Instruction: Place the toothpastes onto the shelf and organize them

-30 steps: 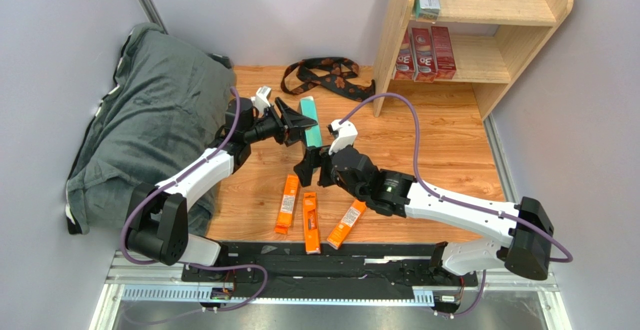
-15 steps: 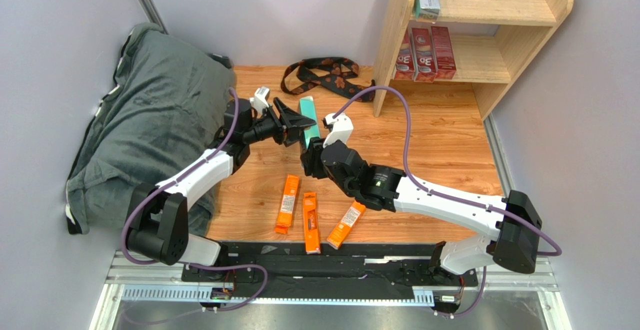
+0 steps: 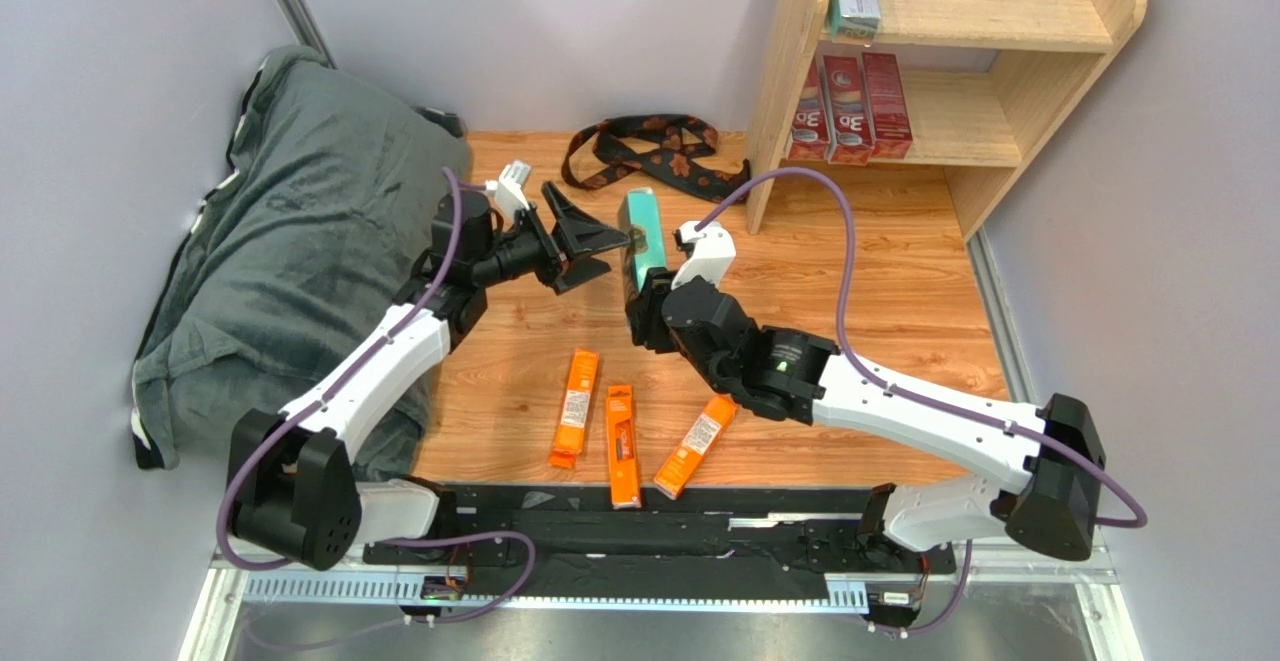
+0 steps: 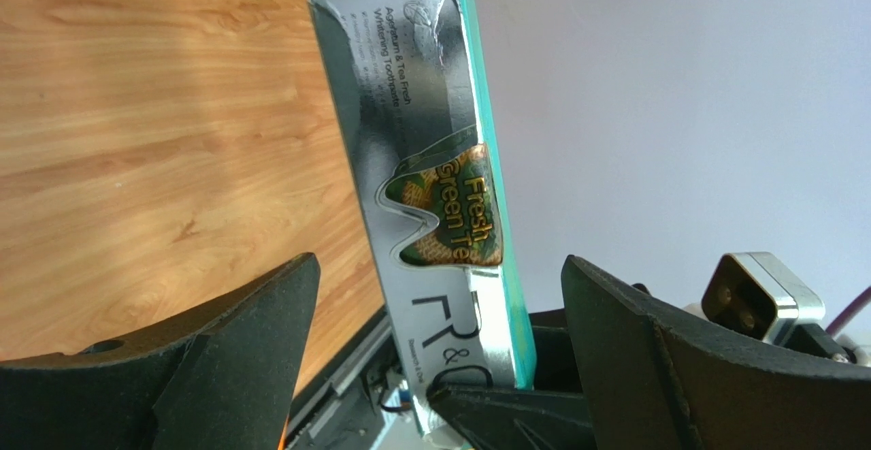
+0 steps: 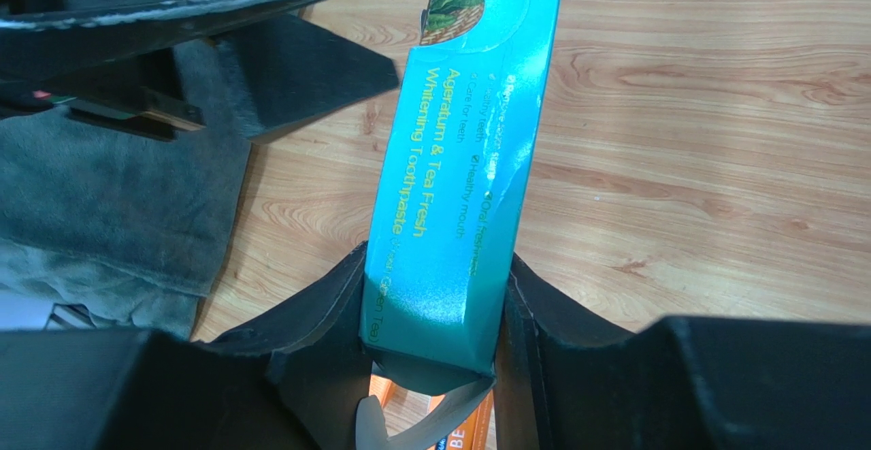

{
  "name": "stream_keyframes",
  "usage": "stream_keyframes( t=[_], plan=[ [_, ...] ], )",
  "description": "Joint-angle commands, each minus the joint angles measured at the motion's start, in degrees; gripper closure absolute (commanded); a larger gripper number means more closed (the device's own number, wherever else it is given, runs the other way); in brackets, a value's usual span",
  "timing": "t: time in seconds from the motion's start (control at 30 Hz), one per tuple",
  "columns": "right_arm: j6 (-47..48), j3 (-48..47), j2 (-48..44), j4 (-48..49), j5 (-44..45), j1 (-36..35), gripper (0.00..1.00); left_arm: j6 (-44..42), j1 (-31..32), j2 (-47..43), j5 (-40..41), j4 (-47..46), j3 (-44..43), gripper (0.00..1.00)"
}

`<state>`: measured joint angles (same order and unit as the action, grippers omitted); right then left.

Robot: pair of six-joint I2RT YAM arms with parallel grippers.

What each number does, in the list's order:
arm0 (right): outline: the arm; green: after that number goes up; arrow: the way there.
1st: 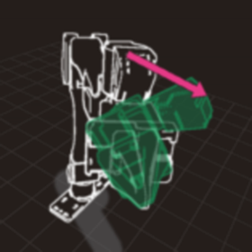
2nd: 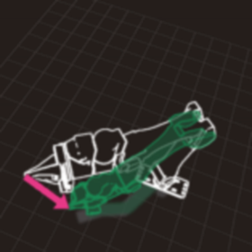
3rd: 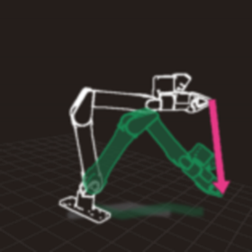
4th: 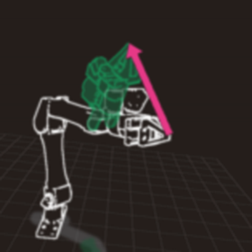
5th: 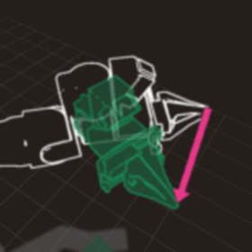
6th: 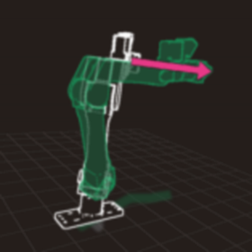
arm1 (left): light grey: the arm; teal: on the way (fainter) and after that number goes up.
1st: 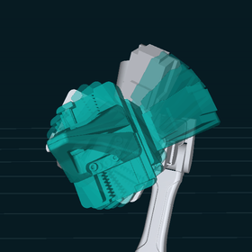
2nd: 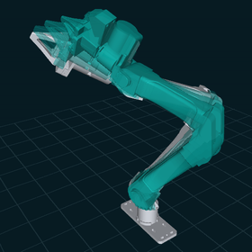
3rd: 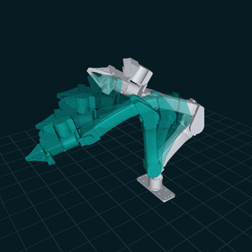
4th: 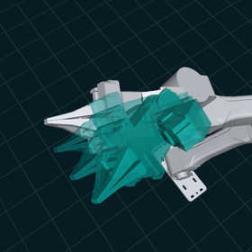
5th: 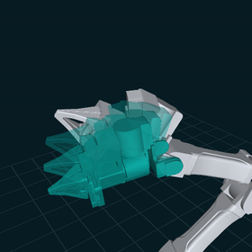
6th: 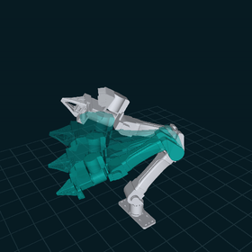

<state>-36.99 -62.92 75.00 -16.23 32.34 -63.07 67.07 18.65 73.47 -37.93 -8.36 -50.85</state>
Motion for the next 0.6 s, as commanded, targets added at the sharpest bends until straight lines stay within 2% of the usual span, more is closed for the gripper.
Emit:
stream_keyframes(
  t=[0.0,0.13,0.23,0.4,0.57],
  plan=[
    [-1.77,0.60,-5.38,0.50,3.17,0.84,0.63,-13.70,0.06,-4.38,6.97,16.07,-7.50,0.02],
    [-2.47,1.39,-8.38,-1.61,3.35,1.28,0.63,-25.64,-0.02,-7.02,15.85,31.00,-13.91,0.02],
    [-2.65,1.83,-10.75,-3.28,3.61,1.46,0.63,-31.63,-0.02,-8.52,23.50,37.86,-16.82,0.02],
    [-2.30,0.87,-12.95,-6.53,3.35,1.72,0.63,-38.14,0.15,-11.24,36.93,44.48,-19.11,0.02],
    [-0.19,-3.52,-12.95,-8.73,1.77,1.81,0.63,-40.08,0.07,-11.95,39.69,46.33,-19.37,0.02]
  ],
)
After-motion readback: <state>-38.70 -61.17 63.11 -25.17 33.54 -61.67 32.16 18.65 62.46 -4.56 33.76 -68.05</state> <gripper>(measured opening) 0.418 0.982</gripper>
